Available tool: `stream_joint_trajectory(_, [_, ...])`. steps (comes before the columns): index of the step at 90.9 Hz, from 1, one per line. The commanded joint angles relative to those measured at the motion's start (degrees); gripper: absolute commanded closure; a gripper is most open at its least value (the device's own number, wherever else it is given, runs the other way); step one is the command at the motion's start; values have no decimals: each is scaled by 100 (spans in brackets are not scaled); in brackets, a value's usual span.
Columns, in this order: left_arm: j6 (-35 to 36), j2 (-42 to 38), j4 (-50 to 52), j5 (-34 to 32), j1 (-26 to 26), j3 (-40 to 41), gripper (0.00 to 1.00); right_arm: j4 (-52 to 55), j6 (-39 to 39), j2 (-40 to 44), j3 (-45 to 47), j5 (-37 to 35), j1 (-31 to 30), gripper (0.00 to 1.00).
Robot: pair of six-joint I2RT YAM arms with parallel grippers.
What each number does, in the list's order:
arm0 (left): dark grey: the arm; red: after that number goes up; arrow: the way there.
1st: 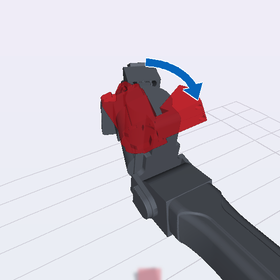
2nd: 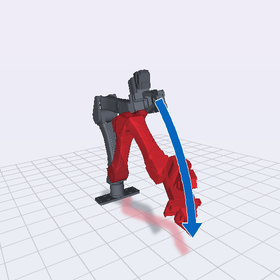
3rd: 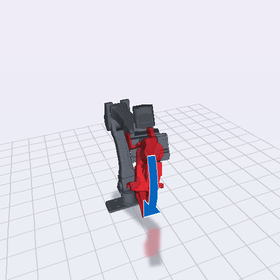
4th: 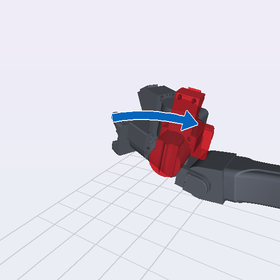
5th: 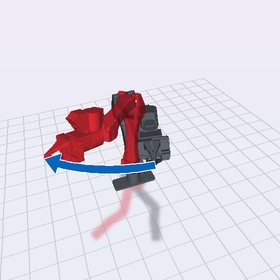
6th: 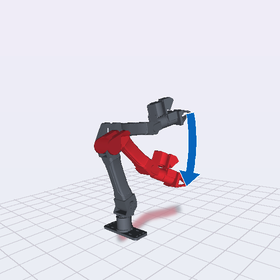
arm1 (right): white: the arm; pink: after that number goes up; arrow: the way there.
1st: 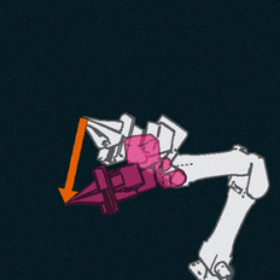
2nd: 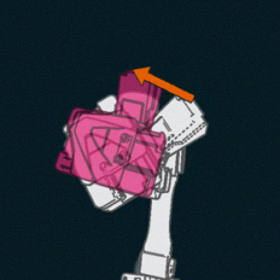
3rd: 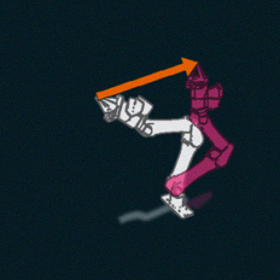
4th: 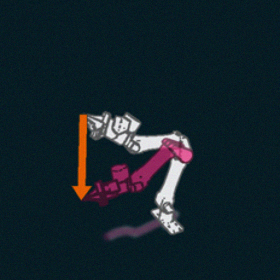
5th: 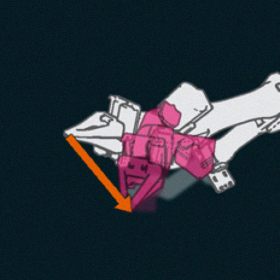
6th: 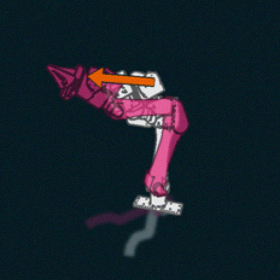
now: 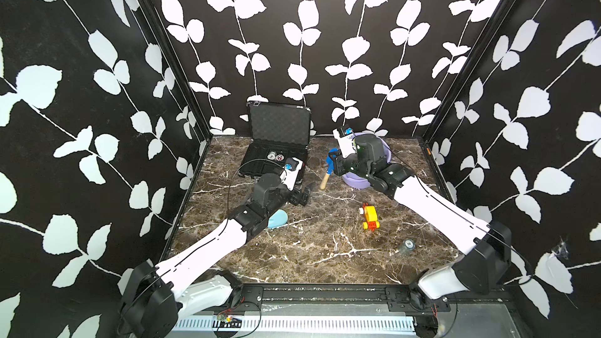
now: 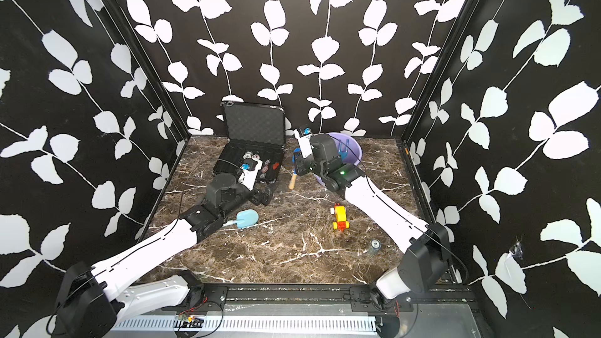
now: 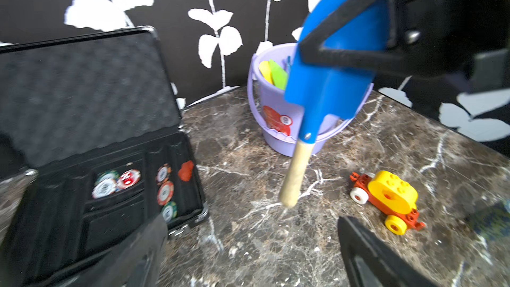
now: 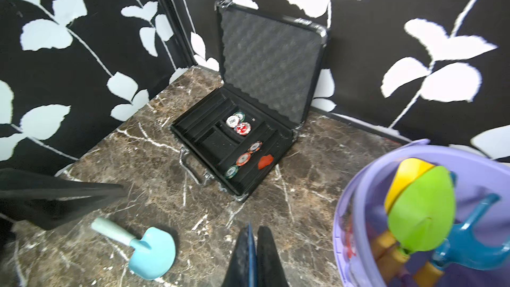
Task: Organize the gardening tools
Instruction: Pick up the gardening tool from the center of the board, then place the gardening tool in the container.
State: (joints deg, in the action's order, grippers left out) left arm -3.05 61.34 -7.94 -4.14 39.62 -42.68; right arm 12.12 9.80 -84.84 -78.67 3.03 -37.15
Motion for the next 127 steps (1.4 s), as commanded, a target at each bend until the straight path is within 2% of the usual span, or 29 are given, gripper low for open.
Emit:
stream_joint_trajectory(1, [-194, -357, 194, -569, 20, 241, 1, -22, -236, 266, -174, -559, 17, 100])
stream_joint_trajectory(16, [-281, -921, 543, -1120, 17, 485, 1, -14, -428, 497, -299, -955, 172, 100])
stream_joint_trajectory(45, [-464, -1706, 1373, -2185, 20, 744, 1, -119, -368, 809, -702, -965, 888, 100])
stream_joint_trajectory(67, [-551, -2039, 1557, -2493, 20, 906, 1, -106, -579, 906, -842, -1450, 1282, 100])
stream_joint_trajectory(91, [-793, -2009, 2356, -2836, 20, 828, 1, -4, -857, 924, -856, -1984, 1567, 100])
stream_joint_trajectory(111, [-873, -1926, 2510, -2863, 20, 834, 1, -133, -963, 938, -662, -1964, 1632, 100])
stream_joint_trajectory(127, [-969, -1822, 2844, -2838, 20, 743, 1, -329, -1024, 572, -801, -1789, 1698, 100])
